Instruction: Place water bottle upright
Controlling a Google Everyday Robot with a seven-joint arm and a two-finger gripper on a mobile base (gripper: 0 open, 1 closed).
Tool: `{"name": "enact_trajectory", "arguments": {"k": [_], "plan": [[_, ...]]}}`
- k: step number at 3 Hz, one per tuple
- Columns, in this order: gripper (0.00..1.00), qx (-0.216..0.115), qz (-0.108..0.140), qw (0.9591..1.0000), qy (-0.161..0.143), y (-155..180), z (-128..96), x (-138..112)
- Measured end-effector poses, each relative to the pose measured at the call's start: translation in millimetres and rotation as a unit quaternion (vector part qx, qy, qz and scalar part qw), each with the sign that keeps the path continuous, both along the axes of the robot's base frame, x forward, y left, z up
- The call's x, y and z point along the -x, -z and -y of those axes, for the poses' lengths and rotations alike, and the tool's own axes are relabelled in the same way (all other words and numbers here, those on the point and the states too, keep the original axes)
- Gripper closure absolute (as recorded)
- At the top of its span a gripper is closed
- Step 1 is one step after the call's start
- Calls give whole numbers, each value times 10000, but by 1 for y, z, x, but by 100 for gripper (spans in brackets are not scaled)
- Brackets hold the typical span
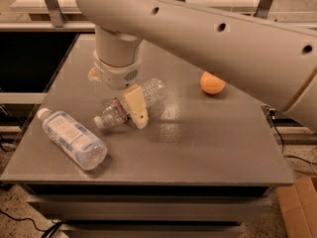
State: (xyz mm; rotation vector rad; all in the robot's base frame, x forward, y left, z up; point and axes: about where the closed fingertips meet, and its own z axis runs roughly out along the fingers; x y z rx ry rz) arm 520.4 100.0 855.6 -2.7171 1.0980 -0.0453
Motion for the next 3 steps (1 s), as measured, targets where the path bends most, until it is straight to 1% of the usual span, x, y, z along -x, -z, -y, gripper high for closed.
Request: {"name": "enact_trajectory", "arguments": {"k": [1, 2, 3], "plan": [[0, 159, 77, 9993, 341, 6, 6, -4], [17, 222, 133, 9985, 490, 7, 12, -7], [40, 195, 144, 9984, 503, 4, 15, -6]]}}
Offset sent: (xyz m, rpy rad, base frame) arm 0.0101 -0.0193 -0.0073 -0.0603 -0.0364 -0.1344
